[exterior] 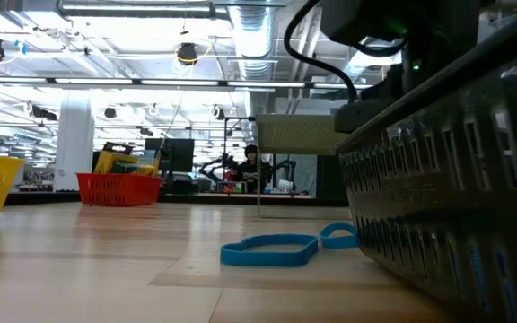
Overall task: Pick & Place Office Desk Supplies
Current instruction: Put the orange rubber band into the yellow bin
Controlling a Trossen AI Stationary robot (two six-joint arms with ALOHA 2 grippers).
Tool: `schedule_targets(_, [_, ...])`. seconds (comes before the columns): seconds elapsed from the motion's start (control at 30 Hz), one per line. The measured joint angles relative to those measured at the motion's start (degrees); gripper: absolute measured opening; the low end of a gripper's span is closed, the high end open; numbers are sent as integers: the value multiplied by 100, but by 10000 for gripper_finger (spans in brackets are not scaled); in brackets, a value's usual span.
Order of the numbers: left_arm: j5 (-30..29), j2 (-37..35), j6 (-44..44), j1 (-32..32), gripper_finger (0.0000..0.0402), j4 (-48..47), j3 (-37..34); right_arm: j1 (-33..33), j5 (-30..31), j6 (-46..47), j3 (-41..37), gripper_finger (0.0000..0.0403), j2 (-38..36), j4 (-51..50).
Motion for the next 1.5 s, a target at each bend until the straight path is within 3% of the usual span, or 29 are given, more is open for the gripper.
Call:
schedule_targets(0.23, [-2,0,-2,0,214,-4,0,28,54,-48,23,101,123,100])
schedule_targets(0.5, [0,0,-1,0,214,-8,0,46,82,-212,18,7,114,199])
schedule_targets(0.67, [1,0,-2,0,214,-25,0,128,258,-49,133,3,47,-324])
schedule_targets(1.0, [151,0,-62,0,214,-711,0,520,1872,47,1100,1,-963,-1011])
schedule_targets(1.17, [194,2,-63,0,214,-980,0,551,2515,-728,1581,0,-1310,-570])
schedule_targets(1.37, [220,104,-63,42,225,-959,0,356,2561,-2030,2129,0,-1390,346])
schedule_targets(1.5, [385,245,-66,44,236,-736,0,165,2531,-2388,2416,0,-1325,537])
